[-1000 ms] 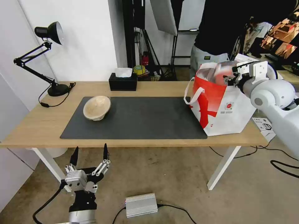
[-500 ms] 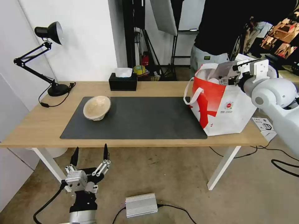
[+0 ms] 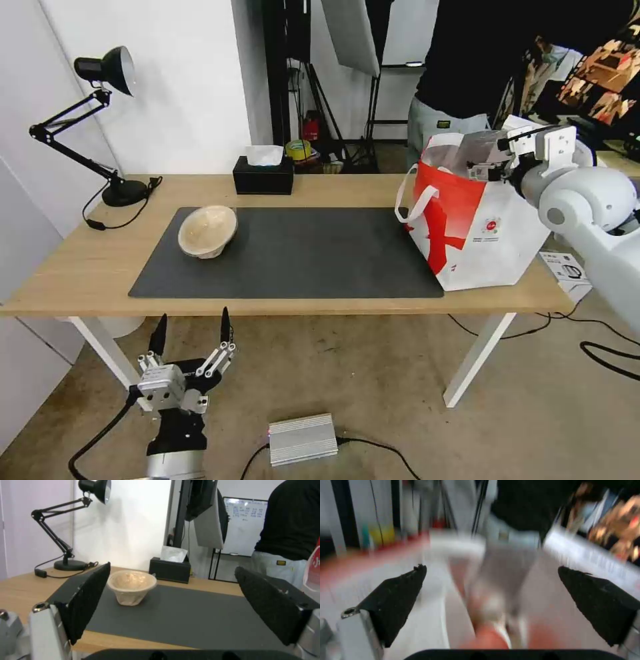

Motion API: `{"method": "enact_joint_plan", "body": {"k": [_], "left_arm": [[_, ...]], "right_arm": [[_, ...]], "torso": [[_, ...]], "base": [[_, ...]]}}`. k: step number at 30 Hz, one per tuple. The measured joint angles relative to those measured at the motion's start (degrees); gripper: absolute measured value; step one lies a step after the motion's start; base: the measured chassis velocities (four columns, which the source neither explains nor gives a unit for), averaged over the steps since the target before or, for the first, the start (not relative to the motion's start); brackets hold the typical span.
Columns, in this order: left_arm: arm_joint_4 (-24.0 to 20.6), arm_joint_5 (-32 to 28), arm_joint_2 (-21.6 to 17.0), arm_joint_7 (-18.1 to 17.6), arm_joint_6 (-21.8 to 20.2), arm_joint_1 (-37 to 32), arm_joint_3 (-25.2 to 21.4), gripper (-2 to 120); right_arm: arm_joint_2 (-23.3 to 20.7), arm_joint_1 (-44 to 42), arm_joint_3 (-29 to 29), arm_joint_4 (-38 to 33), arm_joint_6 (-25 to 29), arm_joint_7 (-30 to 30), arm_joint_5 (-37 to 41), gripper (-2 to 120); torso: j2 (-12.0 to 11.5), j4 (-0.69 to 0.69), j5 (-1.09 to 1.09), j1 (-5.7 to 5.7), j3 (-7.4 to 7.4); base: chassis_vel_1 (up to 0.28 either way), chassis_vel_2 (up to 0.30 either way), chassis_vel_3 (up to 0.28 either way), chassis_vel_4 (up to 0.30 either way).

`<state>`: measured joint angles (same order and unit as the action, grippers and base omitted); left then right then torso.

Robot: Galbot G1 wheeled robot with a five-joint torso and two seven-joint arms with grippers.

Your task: Pick up the trash from the table and place it into the takeout bag.

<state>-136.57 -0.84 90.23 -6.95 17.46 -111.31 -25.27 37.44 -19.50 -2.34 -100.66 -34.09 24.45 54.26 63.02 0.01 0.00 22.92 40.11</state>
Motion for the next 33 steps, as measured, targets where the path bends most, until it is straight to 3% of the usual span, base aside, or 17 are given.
{"method": "enact_joint_plan", "body": {"k": [8,15,21,26,33], "left_arm": [[-0.09,0.05,0.35,0.0,0.02,-0.18,0.08,100],[-0.28,-0.04,0.33,-0.07,0.06,-0.33,-0.11,100],[-0.43,-0.2,0.46,-0.22,0.07,-0.15,-0.16,100],[-0.6,-0.25,0.43,-0.26,0.06,-0.2,-0.22,100],[-0.79,-0.13,0.63,-0.26,0.06,-0.41,-0.23,100]], "right_arm": [[2.17,-2.32,-2.08,-5.63,16.51,4.51,-0.23,100],[3.23,-6.49,-3.43,-10.11,26.35,6.28,-0.92,100],[4.77,-15.38,-4.94,-14.88,41.65,4.99,-6.94,100],[5.69,-21.64,-5.71,-19.43,44.87,5.76,-11.34,100],[6.09,-30.39,-5.96,-26.85,45.14,8.57,-13.78,100]], "torso": [[0.0,0.0,-0.01,0.0,0.0],[0.0,0.0,-0.01,0.0,0.0],[0.0,-0.01,0.01,0.0,0.0],[0.0,0.0,-0.01,0.0,0.0],[0.0,-0.01,-0.01,0.0,-0.01]], "base": [[0.0,0.0,0.0,0.0],[0.0,0.0,0.0,0.0],[0.0,0.0,0.0,0.0],[0.0,0.0,0.0,0.0],[0.0,0.0,0.0,0.0]]}}
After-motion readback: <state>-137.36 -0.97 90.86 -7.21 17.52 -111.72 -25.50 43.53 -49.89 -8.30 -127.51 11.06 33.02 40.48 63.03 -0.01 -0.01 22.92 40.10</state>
